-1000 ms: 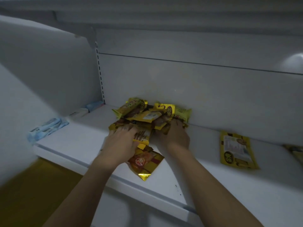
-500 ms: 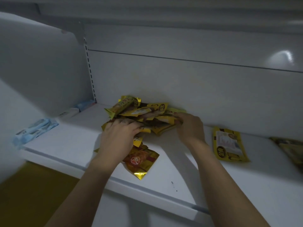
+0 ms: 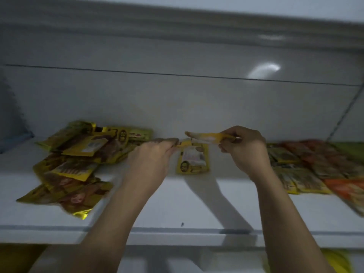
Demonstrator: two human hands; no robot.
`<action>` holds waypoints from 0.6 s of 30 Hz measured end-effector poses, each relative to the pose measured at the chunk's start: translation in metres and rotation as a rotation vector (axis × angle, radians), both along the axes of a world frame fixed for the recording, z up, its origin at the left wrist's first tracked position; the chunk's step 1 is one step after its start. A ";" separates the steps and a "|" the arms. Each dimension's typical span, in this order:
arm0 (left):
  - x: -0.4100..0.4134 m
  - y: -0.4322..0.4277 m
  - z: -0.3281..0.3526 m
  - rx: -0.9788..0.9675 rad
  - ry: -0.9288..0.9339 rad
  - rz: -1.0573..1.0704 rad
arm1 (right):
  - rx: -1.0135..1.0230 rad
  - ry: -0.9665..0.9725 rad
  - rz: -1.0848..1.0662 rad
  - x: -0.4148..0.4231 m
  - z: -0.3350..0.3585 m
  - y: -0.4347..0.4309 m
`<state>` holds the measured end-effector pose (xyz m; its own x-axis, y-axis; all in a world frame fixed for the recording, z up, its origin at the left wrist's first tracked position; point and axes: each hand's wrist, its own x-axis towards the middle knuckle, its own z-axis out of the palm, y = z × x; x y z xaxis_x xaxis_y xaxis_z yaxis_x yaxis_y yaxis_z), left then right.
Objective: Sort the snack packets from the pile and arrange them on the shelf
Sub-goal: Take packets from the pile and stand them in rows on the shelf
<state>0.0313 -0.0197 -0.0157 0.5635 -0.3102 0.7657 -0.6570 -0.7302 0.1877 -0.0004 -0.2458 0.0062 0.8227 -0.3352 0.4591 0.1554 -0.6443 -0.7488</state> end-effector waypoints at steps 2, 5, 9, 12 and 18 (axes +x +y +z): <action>-0.005 -0.038 -0.004 0.001 0.055 -0.067 | 0.016 -0.010 -0.044 -0.016 -0.002 -0.034; -0.009 -0.089 -0.012 0.024 0.156 -0.129 | 0.067 0.018 -0.104 -0.036 -0.005 -0.080; -0.003 -0.150 -0.029 0.106 0.221 -0.165 | 0.137 0.092 -0.071 -0.051 -0.016 -0.124; 0.006 -0.189 -0.043 0.169 0.328 -0.118 | 0.176 0.109 -0.153 -0.053 -0.029 -0.153; 0.022 -0.252 -0.048 0.161 0.448 -0.099 | -0.010 0.044 -0.277 -0.028 -0.049 -0.209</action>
<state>0.0533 -0.2713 -0.0637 0.7885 -0.4732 0.3929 -0.6051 -0.7113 0.3577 -0.0280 -0.4552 -0.0431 0.7200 -0.5454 0.4292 -0.0602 -0.6652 -0.7442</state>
